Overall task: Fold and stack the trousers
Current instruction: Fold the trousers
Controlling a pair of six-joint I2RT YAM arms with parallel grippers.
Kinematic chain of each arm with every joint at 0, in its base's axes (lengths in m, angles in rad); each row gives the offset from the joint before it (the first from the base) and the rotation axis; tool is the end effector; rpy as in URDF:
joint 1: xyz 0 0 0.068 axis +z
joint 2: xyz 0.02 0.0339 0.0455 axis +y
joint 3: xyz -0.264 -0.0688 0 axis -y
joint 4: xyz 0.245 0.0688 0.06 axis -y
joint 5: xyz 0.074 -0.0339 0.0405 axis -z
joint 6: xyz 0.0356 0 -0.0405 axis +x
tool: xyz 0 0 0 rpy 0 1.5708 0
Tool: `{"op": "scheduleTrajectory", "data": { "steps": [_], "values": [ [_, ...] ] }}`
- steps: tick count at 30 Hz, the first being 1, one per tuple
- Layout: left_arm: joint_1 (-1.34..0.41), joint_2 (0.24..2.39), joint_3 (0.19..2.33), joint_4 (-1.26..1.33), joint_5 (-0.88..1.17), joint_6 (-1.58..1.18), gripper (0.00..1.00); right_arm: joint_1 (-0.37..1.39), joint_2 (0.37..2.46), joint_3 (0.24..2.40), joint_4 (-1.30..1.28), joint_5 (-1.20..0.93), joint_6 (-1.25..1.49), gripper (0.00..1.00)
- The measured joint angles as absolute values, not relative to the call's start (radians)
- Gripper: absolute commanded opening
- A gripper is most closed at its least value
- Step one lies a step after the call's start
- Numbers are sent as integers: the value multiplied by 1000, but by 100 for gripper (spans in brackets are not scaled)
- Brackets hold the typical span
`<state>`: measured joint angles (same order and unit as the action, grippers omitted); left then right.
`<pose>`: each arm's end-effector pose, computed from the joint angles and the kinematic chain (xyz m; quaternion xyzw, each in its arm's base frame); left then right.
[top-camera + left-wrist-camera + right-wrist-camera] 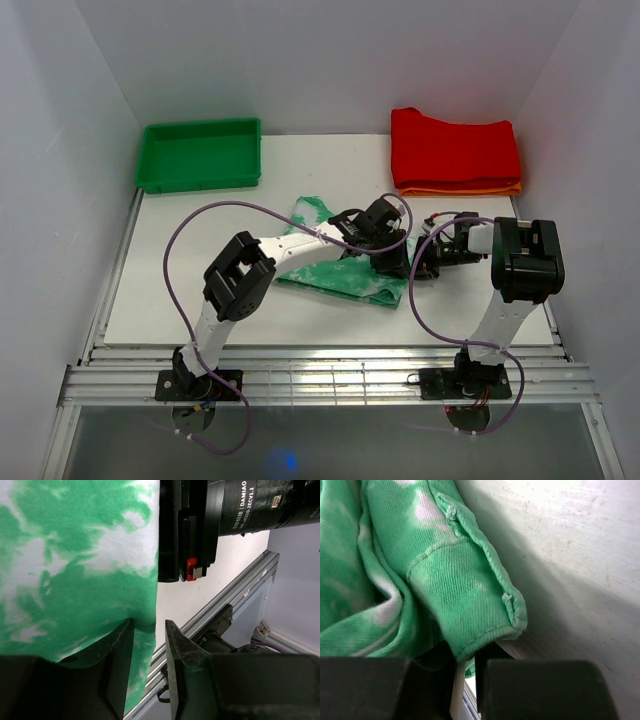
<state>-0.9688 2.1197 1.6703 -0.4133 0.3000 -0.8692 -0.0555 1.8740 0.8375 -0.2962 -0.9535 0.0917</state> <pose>0.2602 -0.3972 0.2043 0.0979 0.9237 -0.3576 0.0965 0.2987 0.0125 0.0932 0.0105 0.8838 0.4575 0.0973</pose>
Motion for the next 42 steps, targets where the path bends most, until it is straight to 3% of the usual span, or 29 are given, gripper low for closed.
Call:
{"op": "scheduleTrajectory", "data": {
  "steps": [2, 6, 10, 15, 20, 24, 28, 34, 42],
  "values": [
    [-962, 2122, 1667, -409, 315, -872, 49, -54, 1874, 848, -319, -947, 73, 19],
    [-933, 2122, 1665, -403, 345, -849, 53, -59, 1874, 892, -405, -914, 14, 30],
    [-862, 2099, 1637, -387, 383, -801, 61, -91, 1874, 968, -513, -870, -73, 55],
    [-730, 1977, 1535, -380, 447, -716, 68, -182, 1886, 1133, -673, -791, -231, 69],
    [-521, 1796, 1406, -282, 687, -593, 79, -260, 1882, 1266, -822, -768, -376, 87],
    [-315, 1724, 1275, -146, 953, -562, 73, -217, 1819, 1300, -886, -854, -408, 91],
    [-208, 1782, 1225, -65, 1090, -564, 70, -12, 1731, 1296, -842, -980, -366, 94],
    [-225, 1908, 1224, 45, 1136, -580, 71, 251, 1729, 1201, -726, -1074, -329, 92],
    [-199, 2156, 1267, 162, 1110, -683, 71, 238, 1902, 1025, -670, -1104, -352, 89]
  ]
}}
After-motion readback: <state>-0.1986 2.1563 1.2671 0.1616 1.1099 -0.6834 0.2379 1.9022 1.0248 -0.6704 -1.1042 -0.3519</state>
